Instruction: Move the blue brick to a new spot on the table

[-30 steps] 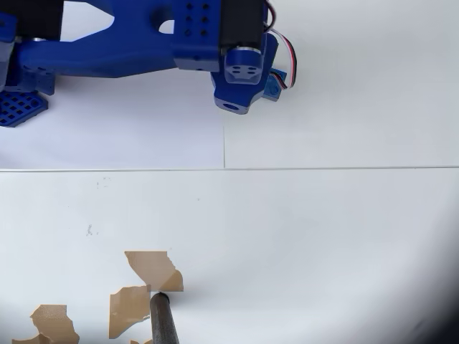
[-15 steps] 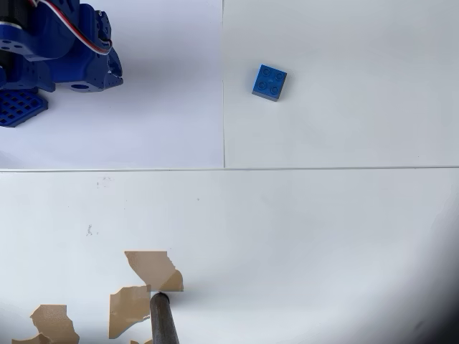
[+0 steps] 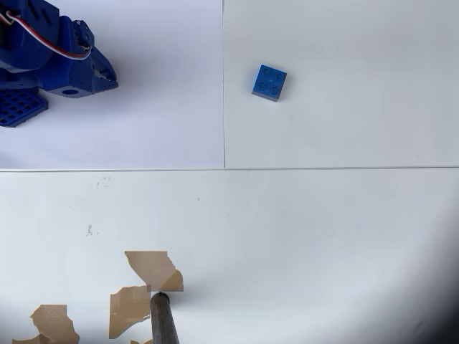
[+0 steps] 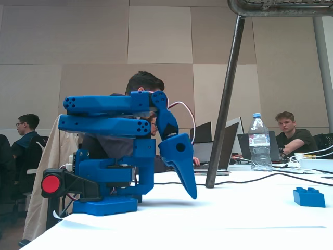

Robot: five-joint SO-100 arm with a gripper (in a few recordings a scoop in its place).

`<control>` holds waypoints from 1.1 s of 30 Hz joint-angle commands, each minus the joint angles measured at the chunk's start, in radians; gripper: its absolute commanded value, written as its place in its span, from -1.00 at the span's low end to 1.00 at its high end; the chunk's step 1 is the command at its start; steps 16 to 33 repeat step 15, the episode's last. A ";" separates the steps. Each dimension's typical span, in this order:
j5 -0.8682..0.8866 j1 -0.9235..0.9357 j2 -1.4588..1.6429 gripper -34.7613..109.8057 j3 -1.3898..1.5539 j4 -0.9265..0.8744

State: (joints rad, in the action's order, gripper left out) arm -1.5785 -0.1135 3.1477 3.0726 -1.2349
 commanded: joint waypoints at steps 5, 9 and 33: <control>0.025 -0.028 0.129 -0.52 0.069 -0.031; 0.025 -0.008 0.189 -0.52 0.117 -0.029; 0.063 -0.032 0.192 -0.52 0.118 -0.026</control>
